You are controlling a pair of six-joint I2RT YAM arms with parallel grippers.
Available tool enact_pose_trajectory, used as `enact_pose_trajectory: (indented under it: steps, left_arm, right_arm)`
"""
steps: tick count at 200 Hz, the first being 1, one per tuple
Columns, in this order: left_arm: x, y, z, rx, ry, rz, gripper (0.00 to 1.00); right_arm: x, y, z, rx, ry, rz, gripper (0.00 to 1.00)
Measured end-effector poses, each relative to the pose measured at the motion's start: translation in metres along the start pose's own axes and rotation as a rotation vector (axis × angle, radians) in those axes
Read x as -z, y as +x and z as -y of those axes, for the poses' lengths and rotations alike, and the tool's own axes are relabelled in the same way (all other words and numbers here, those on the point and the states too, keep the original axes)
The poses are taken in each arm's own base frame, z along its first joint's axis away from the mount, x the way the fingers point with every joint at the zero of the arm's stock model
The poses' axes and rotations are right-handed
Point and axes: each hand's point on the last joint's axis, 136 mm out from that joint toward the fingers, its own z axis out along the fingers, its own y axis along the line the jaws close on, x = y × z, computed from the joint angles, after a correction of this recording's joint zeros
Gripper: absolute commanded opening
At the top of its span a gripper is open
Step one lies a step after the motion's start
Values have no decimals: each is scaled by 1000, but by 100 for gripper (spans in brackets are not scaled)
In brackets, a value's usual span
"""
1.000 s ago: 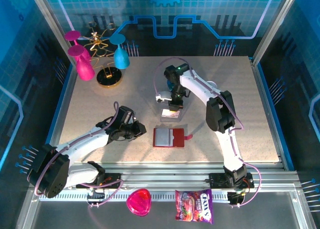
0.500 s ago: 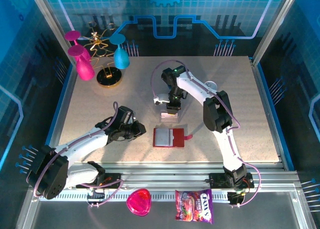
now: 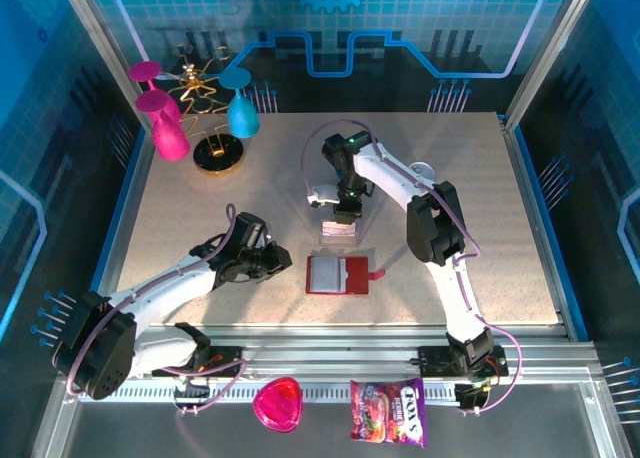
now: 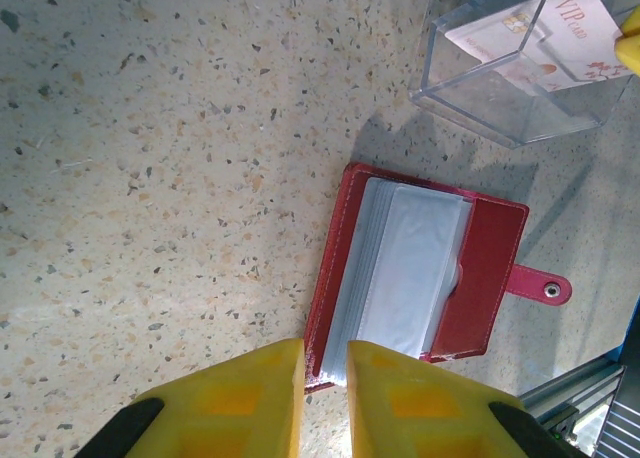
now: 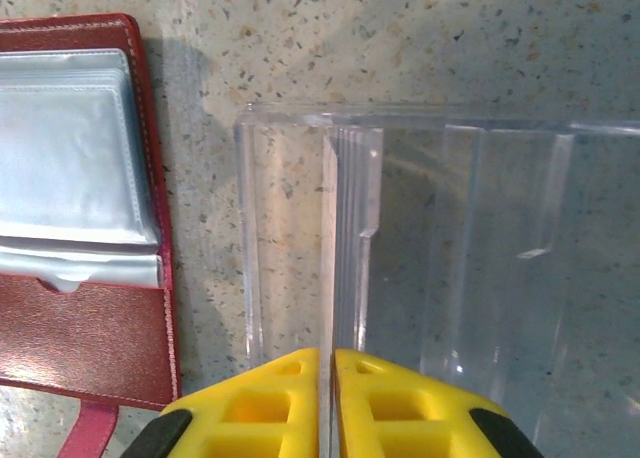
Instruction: Take the credit cards out of the card holder
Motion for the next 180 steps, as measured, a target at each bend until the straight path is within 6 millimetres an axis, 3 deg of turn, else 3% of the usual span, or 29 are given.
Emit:
enact_pose_trajectory:
  steps: [63, 95, 180]
  left_arm:
    - [0, 0, 0, 5, 0, 0, 18]
    - [0, 0, 0, 8, 0, 0, 18]
    - [0, 0, 0, 18, 0, 0, 18]
  right_arm:
    - [16, -9, 8, -3, 71, 43, 17]
    - [25, -12, 12, -6, 108, 62, 10]
    - [1, -11, 7, -11, 93, 39, 0]
